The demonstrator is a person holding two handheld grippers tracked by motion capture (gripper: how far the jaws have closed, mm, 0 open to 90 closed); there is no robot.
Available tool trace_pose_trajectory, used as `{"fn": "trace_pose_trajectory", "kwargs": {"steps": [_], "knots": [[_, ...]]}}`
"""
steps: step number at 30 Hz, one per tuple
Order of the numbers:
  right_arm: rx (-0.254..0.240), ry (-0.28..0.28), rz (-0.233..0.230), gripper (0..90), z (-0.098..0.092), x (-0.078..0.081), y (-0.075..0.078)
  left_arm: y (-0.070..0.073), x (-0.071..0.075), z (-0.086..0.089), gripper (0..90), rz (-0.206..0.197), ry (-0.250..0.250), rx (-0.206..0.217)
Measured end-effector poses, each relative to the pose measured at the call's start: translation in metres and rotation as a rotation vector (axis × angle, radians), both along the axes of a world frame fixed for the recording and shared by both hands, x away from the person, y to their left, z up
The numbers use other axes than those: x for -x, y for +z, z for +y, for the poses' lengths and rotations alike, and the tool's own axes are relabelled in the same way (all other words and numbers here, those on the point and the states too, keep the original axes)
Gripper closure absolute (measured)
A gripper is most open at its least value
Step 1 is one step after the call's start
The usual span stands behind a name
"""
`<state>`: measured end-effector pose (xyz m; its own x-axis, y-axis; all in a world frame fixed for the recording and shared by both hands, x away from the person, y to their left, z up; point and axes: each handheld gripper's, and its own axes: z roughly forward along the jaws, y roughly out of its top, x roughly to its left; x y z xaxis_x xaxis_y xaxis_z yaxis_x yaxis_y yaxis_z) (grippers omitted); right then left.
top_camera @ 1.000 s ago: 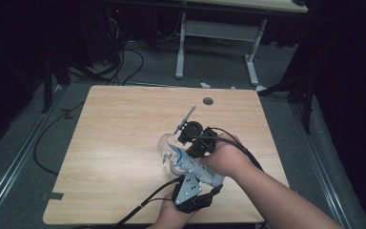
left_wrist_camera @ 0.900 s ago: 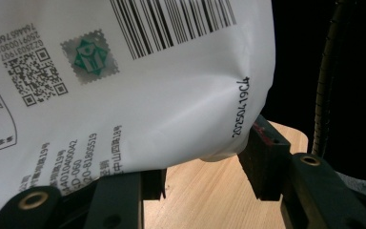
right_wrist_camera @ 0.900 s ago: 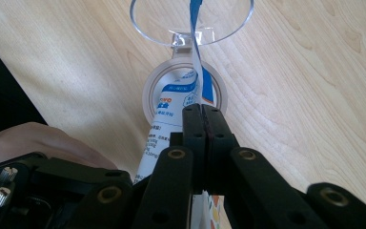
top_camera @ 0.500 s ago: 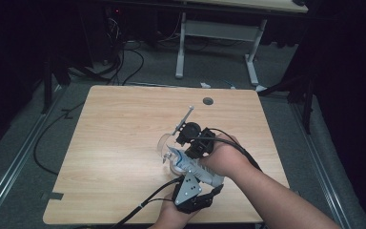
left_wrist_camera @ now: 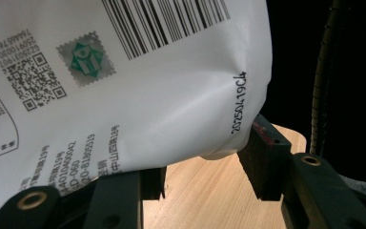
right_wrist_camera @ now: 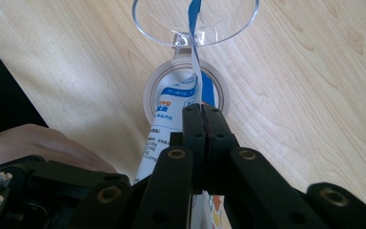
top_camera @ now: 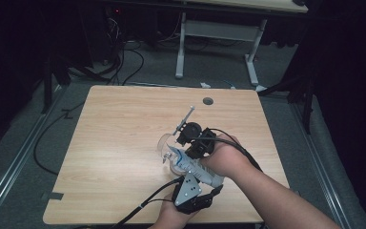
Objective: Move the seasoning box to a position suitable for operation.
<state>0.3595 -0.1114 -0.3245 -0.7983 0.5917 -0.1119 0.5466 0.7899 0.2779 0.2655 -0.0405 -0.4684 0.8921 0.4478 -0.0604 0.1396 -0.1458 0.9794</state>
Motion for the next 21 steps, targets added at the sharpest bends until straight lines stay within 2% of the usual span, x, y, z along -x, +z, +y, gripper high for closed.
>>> {"fn": "trace_pose_trajectory", "kwargs": {"steps": [21], "knots": [[-0.012, -0.006, 0.002, 89.8, -0.0051, 0.0026, 0.0001, -0.0048, 0.0019, 0.0007, 56.2, -0.011, -0.007, -0.019]]}}
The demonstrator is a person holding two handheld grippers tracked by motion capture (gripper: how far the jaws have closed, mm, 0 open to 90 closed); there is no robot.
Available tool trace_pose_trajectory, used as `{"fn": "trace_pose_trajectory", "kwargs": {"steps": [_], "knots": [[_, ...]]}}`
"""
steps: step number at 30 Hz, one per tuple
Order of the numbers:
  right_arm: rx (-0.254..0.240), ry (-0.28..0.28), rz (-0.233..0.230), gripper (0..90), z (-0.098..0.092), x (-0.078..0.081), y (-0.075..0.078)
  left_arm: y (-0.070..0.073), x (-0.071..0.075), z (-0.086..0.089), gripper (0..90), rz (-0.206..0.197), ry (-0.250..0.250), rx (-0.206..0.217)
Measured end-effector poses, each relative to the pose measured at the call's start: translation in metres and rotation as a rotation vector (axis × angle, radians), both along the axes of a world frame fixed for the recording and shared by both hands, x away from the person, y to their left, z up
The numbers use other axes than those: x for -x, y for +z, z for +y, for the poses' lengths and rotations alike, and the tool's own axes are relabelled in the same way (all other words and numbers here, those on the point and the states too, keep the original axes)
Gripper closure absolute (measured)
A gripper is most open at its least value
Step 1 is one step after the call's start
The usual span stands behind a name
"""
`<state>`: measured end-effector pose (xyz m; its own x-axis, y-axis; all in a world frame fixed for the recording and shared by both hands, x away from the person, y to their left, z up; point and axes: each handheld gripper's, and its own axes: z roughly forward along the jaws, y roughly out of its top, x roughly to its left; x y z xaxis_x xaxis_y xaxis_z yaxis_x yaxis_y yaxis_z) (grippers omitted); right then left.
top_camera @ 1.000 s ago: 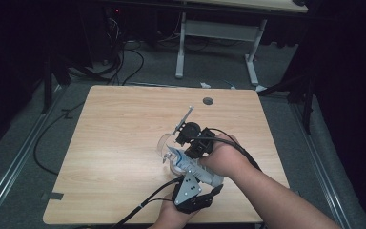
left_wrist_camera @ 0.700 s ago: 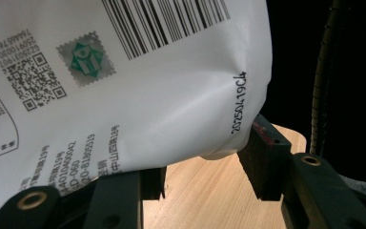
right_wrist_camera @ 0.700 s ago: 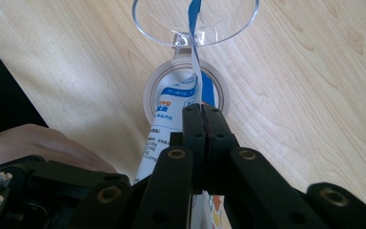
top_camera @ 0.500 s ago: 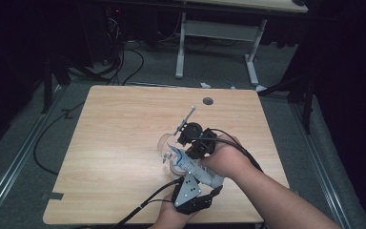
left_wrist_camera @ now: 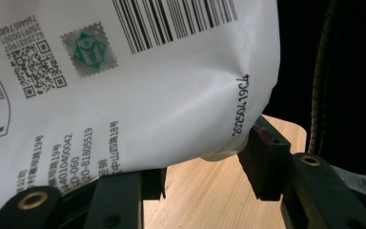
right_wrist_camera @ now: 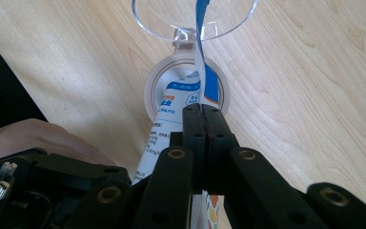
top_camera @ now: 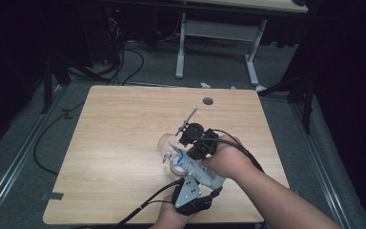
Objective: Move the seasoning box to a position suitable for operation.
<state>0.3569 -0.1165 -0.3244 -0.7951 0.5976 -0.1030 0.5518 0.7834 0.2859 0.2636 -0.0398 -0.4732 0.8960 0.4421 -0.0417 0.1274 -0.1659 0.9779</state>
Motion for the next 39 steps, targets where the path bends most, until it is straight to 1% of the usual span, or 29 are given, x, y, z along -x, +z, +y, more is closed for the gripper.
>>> {"fn": "trace_pose_trajectory", "kwargs": {"steps": [6, 18, 20, 26, 29, 39], "knots": [[-0.004, -0.003, 0.000, 89.8, 0.000, 0.000, 0.000, 0.000, 0.000, 0.001, 56.4, 0.003, 0.003, 0.002], [0.000, -0.005, 0.006, 89.8, -0.002, 0.000, 0.000, -0.005, 0.000, 0.001, 56.5, 0.001, -0.002, -0.012], [-0.001, -0.004, 0.007, 89.8, -0.003, 0.000, 0.000, -0.006, 0.000, 0.002, 56.5, -0.002, -0.005, -0.020], [-0.001, -0.003, 0.011, 89.8, -0.003, 0.002, 0.000, -0.010, 0.000, 0.003, 56.5, 0.002, -0.003, -0.028], [0.000, 0.000, 0.014, 89.9, -0.003, 0.003, 0.000, -0.012, 0.001, 0.003, 56.6, 0.005, -0.005, -0.025], [-0.001, -0.015, 0.014, 89.8, -0.007, 0.007, 0.001, -0.019, 0.001, 0.003, 56.3, 0.011, -0.009, -0.043]]}}
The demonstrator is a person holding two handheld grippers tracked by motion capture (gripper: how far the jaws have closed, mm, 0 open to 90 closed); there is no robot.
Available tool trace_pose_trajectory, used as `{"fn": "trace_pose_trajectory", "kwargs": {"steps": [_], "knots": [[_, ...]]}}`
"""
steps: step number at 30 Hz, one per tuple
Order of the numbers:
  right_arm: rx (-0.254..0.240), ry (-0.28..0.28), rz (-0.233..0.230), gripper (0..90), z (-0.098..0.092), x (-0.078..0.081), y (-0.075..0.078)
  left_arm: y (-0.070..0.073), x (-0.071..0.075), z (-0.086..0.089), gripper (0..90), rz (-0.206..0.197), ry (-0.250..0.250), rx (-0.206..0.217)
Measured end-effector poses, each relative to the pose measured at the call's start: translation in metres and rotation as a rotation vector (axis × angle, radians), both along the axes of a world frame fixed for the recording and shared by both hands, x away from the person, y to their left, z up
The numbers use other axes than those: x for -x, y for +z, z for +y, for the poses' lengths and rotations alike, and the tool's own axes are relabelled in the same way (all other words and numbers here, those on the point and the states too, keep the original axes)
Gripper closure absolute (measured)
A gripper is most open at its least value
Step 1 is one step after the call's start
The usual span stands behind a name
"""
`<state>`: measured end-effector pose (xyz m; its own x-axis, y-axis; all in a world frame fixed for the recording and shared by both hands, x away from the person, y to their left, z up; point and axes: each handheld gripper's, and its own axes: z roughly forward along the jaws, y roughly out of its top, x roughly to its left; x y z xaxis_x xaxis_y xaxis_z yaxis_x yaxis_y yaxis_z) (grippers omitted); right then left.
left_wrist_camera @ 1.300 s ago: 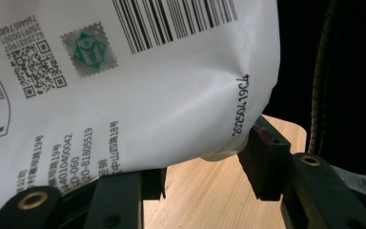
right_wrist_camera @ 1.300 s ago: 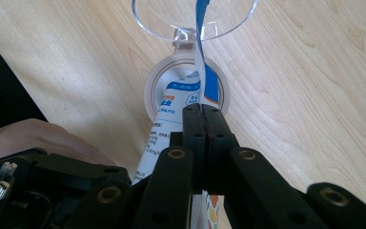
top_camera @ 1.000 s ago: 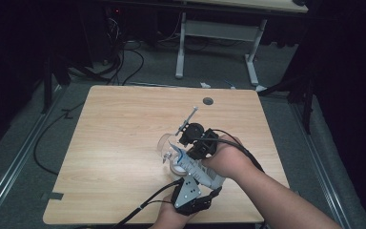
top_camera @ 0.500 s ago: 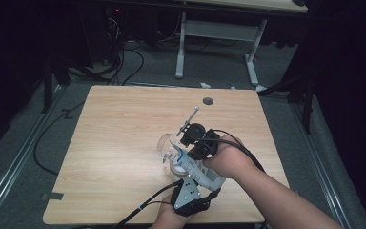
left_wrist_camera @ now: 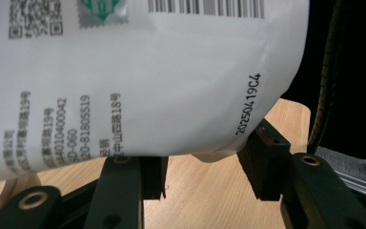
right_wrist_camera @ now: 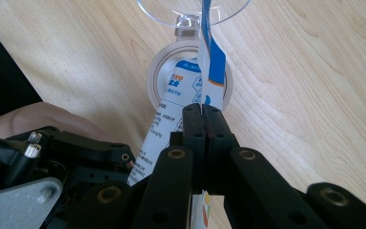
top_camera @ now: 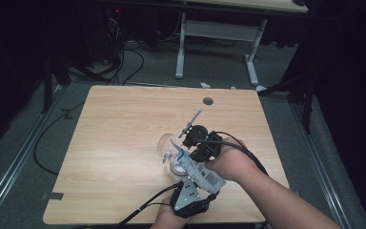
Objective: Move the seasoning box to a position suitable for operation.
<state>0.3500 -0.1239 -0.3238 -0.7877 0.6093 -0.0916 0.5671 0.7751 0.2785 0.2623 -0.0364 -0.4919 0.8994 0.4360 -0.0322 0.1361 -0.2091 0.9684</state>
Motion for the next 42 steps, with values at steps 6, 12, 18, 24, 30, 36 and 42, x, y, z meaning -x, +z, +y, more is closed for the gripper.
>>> {"fn": "trace_pose_trajectory", "kwargs": {"steps": [6, 12, 18, 24, 30, 36, 42], "knots": [[-0.001, 0.001, 0.003, 89.8, -0.002, 0.001, 0.000, -0.006, -0.001, 0.002, 56.1, 0.005, 0.007, -0.018], [-0.001, -0.003, 0.007, 89.8, -0.004, 0.001, -0.002, -0.011, -0.002, 0.003, 56.1, 0.011, 0.011, -0.030], [0.006, -0.003, 0.010, 89.7, -0.003, 0.002, -0.003, -0.015, -0.004, 0.005, 56.0, 0.016, 0.018, -0.039], [0.007, -0.006, 0.010, 89.7, -0.003, 0.003, -0.003, -0.018, -0.004, 0.006, 56.0, 0.020, 0.021, -0.041], [0.006, -0.009, 0.011, 89.7, -0.003, 0.003, -0.003, -0.020, -0.006, 0.008, 55.9, 0.019, 0.027, -0.046], [0.005, -0.005, 0.013, 89.7, -0.003, 0.002, -0.004, -0.022, -0.007, 0.010, 55.9, 0.018, 0.031, -0.053], [0.005, -0.001, 0.012, 89.7, -0.003, 0.003, -0.003, -0.024, -0.009, 0.011, 55.9, 0.021, 0.039, -0.058]]}}
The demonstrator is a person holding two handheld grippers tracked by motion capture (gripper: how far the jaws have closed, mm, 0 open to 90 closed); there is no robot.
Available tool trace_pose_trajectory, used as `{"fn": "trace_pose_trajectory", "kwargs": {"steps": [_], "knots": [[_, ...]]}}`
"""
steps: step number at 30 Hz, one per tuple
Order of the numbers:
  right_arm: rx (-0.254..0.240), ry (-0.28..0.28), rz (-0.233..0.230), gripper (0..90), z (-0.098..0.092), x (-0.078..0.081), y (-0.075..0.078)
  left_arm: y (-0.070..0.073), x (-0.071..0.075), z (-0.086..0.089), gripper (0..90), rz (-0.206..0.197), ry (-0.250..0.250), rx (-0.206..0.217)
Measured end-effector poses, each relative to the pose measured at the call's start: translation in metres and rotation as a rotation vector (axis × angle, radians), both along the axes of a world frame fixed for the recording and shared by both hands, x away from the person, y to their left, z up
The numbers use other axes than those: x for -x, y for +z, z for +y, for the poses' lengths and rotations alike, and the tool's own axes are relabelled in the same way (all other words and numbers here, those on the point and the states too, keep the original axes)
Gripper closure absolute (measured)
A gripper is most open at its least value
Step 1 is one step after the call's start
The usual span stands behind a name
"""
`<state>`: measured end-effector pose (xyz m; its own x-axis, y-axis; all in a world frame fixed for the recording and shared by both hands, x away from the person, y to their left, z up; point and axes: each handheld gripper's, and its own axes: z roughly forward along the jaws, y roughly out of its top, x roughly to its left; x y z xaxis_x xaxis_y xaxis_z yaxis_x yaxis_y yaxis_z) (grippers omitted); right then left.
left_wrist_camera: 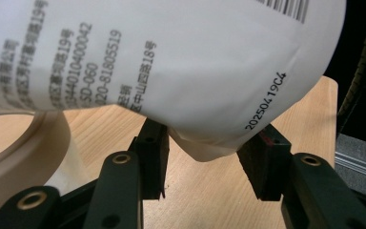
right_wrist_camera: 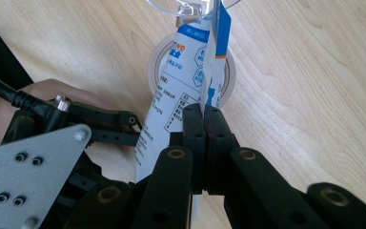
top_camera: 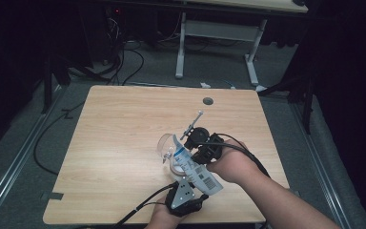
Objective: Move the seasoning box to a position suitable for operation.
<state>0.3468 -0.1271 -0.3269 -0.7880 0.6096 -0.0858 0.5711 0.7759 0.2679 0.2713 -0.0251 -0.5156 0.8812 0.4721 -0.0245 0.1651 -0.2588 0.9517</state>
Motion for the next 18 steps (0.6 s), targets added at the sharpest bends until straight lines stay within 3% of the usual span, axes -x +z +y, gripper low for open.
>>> {"fn": "trace_pose_trajectory", "kwargs": {"steps": [18], "knots": [[0.004, -0.010, 0.002, 89.8, -0.0039, 0.0020, 0.0029, -0.0036, -0.0018, 0.0012, 54.4, 0.006, 0.008, 0.001]]}}
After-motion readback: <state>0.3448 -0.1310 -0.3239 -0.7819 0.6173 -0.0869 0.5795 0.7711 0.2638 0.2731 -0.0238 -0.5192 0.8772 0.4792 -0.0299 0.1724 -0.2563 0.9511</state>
